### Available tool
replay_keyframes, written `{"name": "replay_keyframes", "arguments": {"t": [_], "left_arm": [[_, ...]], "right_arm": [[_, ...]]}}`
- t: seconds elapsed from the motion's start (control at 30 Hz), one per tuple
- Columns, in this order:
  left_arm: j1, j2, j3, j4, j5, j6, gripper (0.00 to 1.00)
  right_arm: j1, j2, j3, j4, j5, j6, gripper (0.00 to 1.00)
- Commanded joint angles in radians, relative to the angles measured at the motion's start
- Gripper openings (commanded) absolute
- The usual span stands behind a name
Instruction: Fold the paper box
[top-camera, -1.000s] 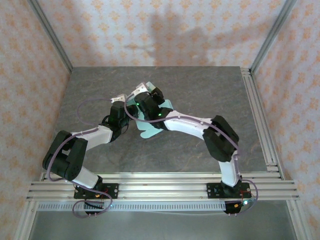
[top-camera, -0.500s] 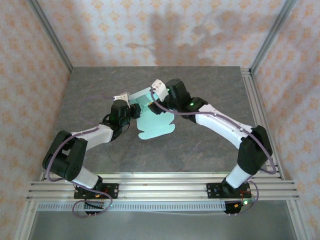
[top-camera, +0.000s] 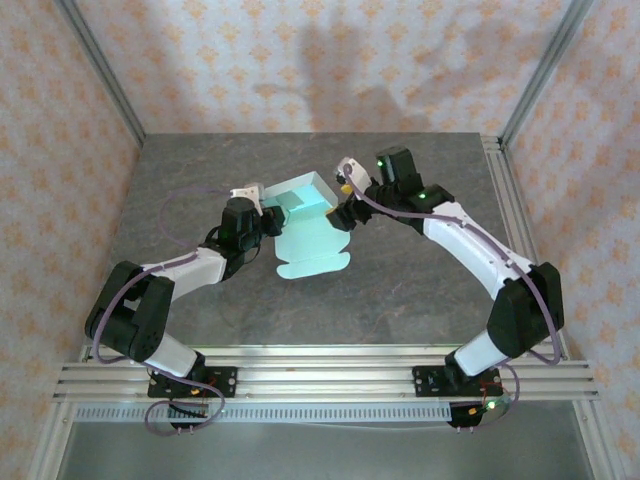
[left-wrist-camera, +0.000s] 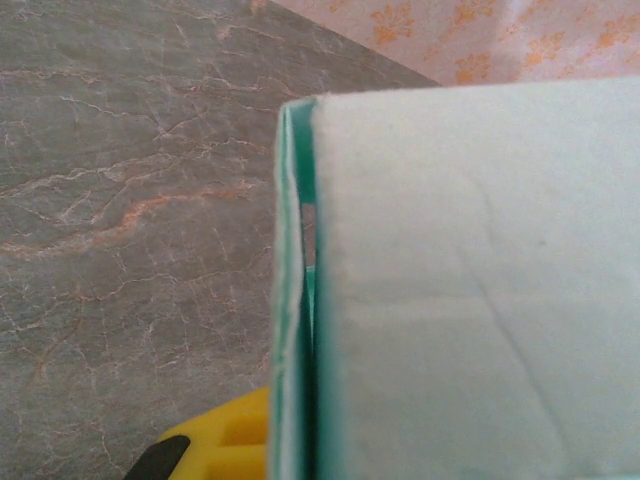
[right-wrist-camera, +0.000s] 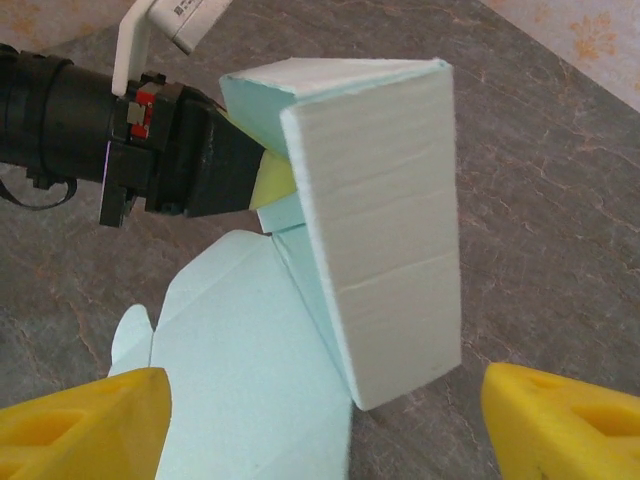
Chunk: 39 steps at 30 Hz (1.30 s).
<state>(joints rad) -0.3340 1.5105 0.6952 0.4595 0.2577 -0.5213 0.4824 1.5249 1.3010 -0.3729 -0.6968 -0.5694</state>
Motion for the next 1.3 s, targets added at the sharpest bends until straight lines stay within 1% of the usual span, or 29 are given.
{"name": "replay_keyframes", "arguments": {"t": [0.0,0.2,0.37,0.47,0.57,0.83,0.87,1.0,1.07,1.13,1.27], "left_arm": [[-0.007,-0.006,0.036,0.002,0.024,0.028,0.0],[-0.008,0.002,0.045,0.007,0.049,0.026,0.0],[-0.008,0.002,0.049,0.002,0.058,0.03,0.0],[-0.008,0.002,0.052,-0.004,0.058,0.032,0.0],[-0.008,0.004,0.053,-0.004,0.058,0.031,0.0],[-0.008,0.014,0.054,-0.003,0.06,0.024,0.0],[-0.007,0.016,0.054,-0.004,0.06,0.023,0.0],[-0.008,0.011,0.049,-0.014,0.04,0.02,0.0],[-0.007,0.006,0.043,-0.021,0.025,0.017,0.0],[-0.007,0.002,0.04,-0.025,0.019,0.018,0.0],[-0.007,-0.006,0.036,-0.042,-0.007,0.005,0.0]], "right_arm": [[-0.01,0.035,0.052,-0.051,-0.069,-0.07,0.78],[-0.009,0.128,0.161,-0.142,-0.075,-0.117,0.74],[-0.01,0.181,0.221,-0.175,-0.082,-0.133,0.69],[-0.01,0.2,0.253,-0.2,-0.091,-0.135,0.57],[-0.008,0.195,0.25,-0.191,-0.093,-0.13,0.45],[-0.003,0.164,0.206,-0.142,-0.038,-0.103,0.38],[-0.003,0.161,0.202,-0.131,-0.032,-0.092,0.4],[-0.003,0.14,0.174,-0.073,-0.002,-0.05,0.72],[-0.004,0.12,0.147,-0.027,0.017,-0.021,0.82],[-0.005,0.09,0.11,0.033,0.039,0.027,0.88],[-0.016,0.007,-0.014,0.201,0.08,0.157,0.92]]}}
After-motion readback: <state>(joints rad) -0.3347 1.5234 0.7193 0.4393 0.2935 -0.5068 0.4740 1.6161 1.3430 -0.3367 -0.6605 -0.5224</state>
